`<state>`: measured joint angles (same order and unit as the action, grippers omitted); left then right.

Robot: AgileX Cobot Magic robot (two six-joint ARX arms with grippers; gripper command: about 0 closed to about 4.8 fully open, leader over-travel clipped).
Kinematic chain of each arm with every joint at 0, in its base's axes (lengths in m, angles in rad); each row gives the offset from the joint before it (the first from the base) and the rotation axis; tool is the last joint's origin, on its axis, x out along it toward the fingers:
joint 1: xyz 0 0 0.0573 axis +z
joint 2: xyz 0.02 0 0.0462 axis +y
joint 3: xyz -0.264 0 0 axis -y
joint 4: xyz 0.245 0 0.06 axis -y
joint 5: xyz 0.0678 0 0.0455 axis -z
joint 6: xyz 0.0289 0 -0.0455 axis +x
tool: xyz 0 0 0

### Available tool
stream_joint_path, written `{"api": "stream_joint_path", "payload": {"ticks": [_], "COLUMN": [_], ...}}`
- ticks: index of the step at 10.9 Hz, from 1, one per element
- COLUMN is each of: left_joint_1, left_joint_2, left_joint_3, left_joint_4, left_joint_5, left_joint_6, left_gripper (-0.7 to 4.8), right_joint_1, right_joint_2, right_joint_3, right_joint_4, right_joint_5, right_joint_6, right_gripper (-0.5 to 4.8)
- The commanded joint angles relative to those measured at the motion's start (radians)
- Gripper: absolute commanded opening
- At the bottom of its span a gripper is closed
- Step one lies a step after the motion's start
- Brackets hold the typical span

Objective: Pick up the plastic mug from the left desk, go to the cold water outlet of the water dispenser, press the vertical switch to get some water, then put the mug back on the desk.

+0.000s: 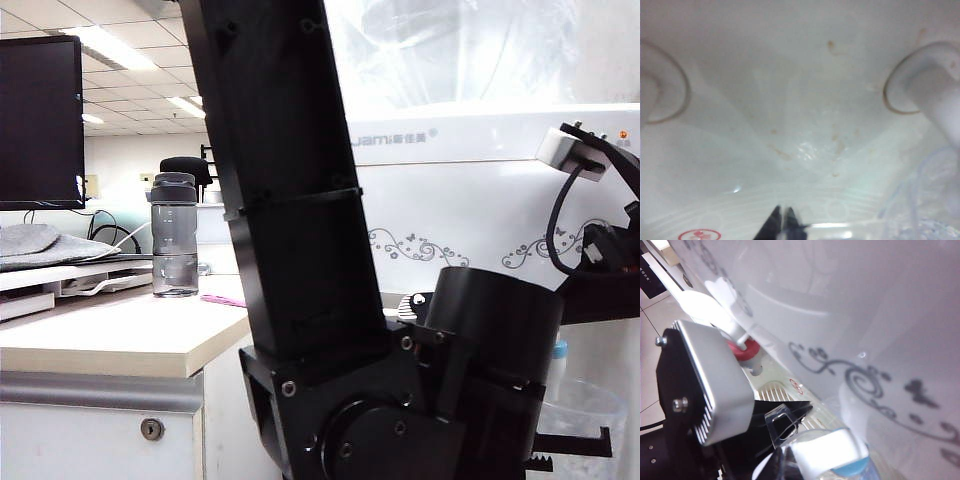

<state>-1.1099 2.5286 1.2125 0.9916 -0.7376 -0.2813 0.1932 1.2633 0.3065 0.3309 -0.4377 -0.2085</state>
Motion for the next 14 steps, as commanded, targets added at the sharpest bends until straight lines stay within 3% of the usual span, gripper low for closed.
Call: {"api": "stream_joint_path", "payload": {"ticks": [1, 14], "left_joint_1": [-0.002, -0.002], "left_joint_2": [-0.01, -0.01], "left_joint_3": [0.008, 0.008], "left_joint_4": [0.058, 0.058], "left_joint_5": [-0.01, -0.01], "left_joint_6": [-0.006, -0.006], "left_gripper": [-0.06, -0.06], "right_joint_1": [0.001, 0.001], "right_joint_2": [0.005, 0.005], "right_joint_3": [-0.003, -0.003], "right_joint_4": [-0.059, -0.097], "right_joint_5": [0.014, 0.017], "right_joint_6": [0.001, -0.002], "right_gripper": [-0.01, -0.01]}}
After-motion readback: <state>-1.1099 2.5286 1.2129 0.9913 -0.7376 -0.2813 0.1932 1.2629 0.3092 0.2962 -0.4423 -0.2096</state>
